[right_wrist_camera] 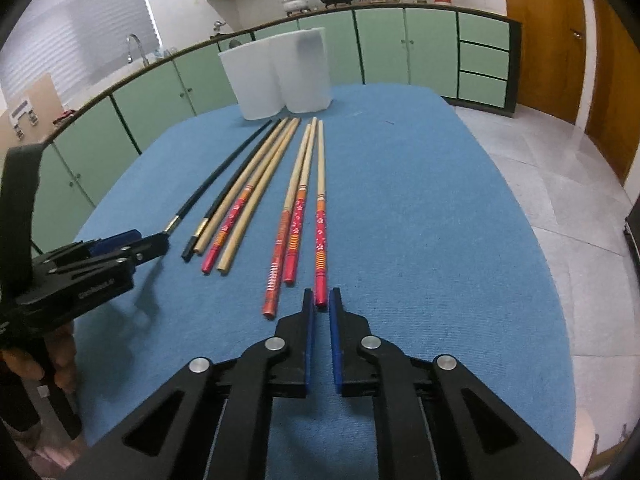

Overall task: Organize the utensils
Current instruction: 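Grasp a black chopstick with the left tool while the right tool grasps a red-patterned chopstick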

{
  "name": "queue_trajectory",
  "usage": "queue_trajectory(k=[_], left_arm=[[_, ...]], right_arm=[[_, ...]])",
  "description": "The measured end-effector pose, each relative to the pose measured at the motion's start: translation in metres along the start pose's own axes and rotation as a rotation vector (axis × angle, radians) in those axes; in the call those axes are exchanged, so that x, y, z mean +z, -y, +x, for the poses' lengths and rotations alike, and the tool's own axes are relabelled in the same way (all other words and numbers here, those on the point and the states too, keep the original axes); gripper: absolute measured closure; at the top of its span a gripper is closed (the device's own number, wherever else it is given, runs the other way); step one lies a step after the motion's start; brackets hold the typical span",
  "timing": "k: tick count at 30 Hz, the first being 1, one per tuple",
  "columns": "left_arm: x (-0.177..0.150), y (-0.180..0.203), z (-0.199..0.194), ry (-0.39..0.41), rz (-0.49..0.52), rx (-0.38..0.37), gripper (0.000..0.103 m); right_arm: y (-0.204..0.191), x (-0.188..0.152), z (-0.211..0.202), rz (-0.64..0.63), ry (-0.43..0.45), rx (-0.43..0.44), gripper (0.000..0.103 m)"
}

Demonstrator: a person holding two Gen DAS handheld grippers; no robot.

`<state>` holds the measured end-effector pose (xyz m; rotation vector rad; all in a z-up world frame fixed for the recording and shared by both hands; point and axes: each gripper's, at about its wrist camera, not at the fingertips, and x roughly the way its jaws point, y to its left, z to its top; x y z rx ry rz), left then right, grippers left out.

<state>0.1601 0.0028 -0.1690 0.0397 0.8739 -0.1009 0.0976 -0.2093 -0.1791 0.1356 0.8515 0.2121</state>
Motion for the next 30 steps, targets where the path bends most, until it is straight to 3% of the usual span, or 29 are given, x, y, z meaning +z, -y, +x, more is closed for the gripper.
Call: queue_trajectory(k=[8, 19, 26, 30], left_arm=[[-0.0007, -0.0034, 0.001, 0.001, -0.002, -0.001, 0.047], [-0.0012, -0.0098, -0.0001, 0.007, -0.037, -0.072, 0.048], [-0.005, -0.007, -0.0026, 0.009, -0.011, -0.061, 0.048], [-0.0025, -0.0053, -0.0019, 0.011, -0.012, -0.058, 0.066]], right_arm=[[-0.0031, 0.0001, 0.0056, -0.011, 0.017, -0.024, 0.094], [-0.0032, 0.0, 0.0076, -0.015, 0.037, -0.033, 0.094], [0.0004, -0.0001, 0.0073, 0.003, 0.039, -0.014, 0.094], [-0.0007, 0.0, 0.0075, 0.001, 0.04, -0.017, 0.094]])
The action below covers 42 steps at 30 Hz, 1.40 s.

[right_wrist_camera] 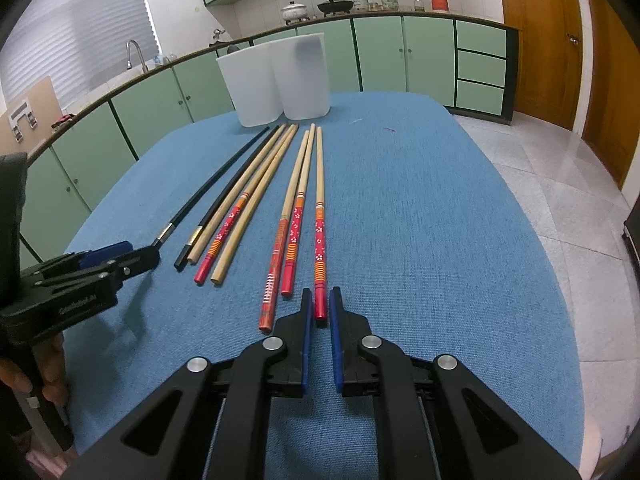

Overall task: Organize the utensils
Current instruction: 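Grasp a black chopstick with the left tool while the right tool grasps a red-patterned chopstick, then carry both chopsticks to the white holder and release them inside with both tools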

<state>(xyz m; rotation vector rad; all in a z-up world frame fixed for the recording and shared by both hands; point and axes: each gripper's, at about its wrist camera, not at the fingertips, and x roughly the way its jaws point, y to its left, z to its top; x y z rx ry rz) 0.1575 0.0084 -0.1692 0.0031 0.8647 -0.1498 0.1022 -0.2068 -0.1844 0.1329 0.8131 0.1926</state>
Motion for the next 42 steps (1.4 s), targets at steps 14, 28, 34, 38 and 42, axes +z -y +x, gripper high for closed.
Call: queue_trajectory(k=[14, 28, 34, 38, 42], left_arm=[[0.001, 0.017, 0.004, -0.009, 0.053, -0.017, 0.097], [0.023, 0.02, -0.053, 0.095, 0.126, -0.009, 0.097], [0.046, 0.018, -0.09, 0.205, 0.125, -0.03, 0.097], [0.063, 0.019, -0.104, 0.27, 0.115, -0.036, 0.098], [0.084, 0.02, -0.111, 0.317, 0.101, -0.048, 0.098]], right_arm=[[-0.003, 0.002, 0.003, -0.015, 0.005, -0.023, 0.095], [-0.002, 0.028, -0.034, -0.05, 0.078, -0.031, 0.098], [-0.003, 0.061, -0.069, -0.064, 0.164, -0.01, 0.098], [0.001, 0.084, -0.086, -0.053, 0.216, 0.018, 0.098], [0.006, 0.109, -0.099, -0.042, 0.26, 0.038, 0.098]])
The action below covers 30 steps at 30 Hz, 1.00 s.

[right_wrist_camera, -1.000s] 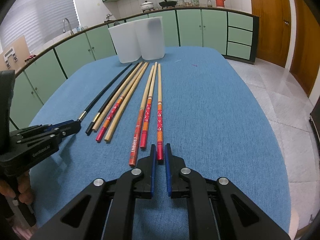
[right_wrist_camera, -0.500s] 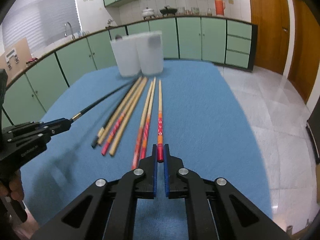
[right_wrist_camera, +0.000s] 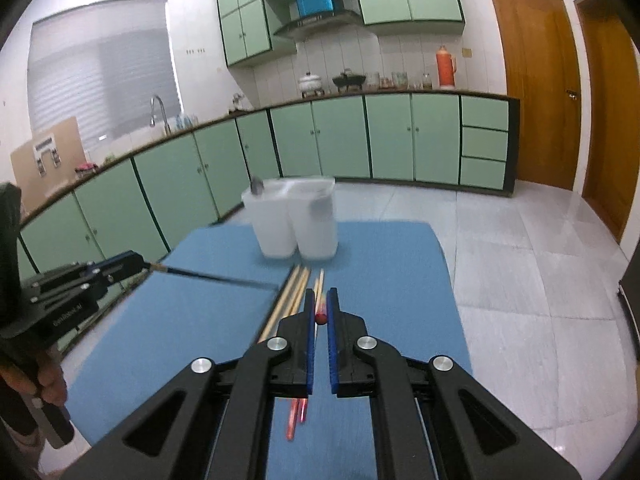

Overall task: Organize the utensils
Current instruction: 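Carry both chopsticks to the white holder and release them inside with both tools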

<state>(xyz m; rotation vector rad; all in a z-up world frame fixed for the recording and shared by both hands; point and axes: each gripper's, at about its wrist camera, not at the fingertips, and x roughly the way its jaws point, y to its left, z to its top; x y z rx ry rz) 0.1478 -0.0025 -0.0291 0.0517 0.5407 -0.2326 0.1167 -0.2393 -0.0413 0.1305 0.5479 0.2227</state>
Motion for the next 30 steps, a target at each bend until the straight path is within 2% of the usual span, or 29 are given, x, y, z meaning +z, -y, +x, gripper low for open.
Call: queue_trajectory(k=[12, 21, 30], left_arm=[[0.049, 0.0, 0.013, 0.075, -0.045, -0.028, 0.098], [0.076, -0.002, 0.011, 0.134, -0.068, -0.044, 0.098], [0.132, -0.004, -0.01, 0.305, -0.087, -0.035, 0.098]], right_arm=[[0.007, 0.075, 0.007, 0.018, 0.078, 0.037, 0.098], [0.002, 0.098, 0.017, 0.029, 0.122, 0.057, 0.098], [-0.002, 0.152, 0.009, -0.006, 0.248, 0.065, 0.098]])
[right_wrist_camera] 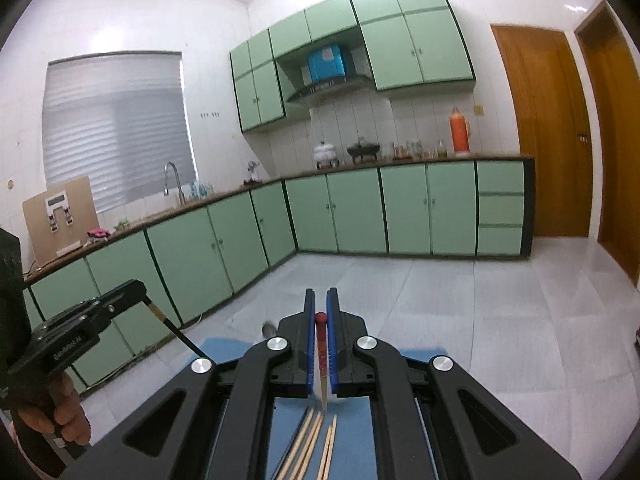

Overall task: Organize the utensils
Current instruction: 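Carry both chopsticks to the white holder and release them inside with both tools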

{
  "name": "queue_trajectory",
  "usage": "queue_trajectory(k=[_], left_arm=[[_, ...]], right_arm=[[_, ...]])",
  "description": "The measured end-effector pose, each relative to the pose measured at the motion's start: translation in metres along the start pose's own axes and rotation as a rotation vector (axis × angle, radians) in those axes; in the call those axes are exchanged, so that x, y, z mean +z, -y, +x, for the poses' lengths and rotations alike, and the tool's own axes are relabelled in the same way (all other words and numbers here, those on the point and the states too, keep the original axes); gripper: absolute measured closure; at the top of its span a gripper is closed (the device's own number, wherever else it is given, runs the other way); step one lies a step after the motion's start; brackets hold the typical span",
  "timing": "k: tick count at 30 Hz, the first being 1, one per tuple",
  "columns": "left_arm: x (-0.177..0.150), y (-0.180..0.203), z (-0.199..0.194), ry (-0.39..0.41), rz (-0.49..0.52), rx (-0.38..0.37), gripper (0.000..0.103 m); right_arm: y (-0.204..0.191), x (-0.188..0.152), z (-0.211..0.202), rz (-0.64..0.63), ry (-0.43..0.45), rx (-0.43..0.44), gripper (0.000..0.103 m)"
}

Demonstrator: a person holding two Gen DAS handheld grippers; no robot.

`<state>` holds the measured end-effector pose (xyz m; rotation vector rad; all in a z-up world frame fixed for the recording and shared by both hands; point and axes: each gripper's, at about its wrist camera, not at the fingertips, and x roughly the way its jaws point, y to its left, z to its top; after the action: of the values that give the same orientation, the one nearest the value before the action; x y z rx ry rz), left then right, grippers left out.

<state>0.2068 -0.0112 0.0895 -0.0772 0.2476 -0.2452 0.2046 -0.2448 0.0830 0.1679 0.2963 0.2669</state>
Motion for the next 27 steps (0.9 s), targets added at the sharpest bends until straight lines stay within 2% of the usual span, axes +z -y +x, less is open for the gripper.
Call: queue_trajectory(k=[6, 10, 17, 27], left_arm=[[0.034, 0.006, 0.019, 0.101, -0.007, 0.028, 0.098], [0.037, 0.003, 0.045, 0.116, -0.011, 0.065, 0.098], [0.015, -0.013, 0.109, 0.044, -0.033, 0.08, 0.098], [-0.022, -0.032, 0.153, -0.094, -0.012, 0.079, 0.097]], right_arm=[[-0.003, 0.03, 0.025, -0.001, 0.05, 0.001, 0.098], [-0.004, 0.038, 0.059, -0.004, 0.046, -0.02, 0.098], [-0.008, 0.021, 0.118, -0.026, -0.026, -0.038, 0.098], [0.0, -0.017, 0.154, -0.018, -0.14, -0.011, 0.098]])
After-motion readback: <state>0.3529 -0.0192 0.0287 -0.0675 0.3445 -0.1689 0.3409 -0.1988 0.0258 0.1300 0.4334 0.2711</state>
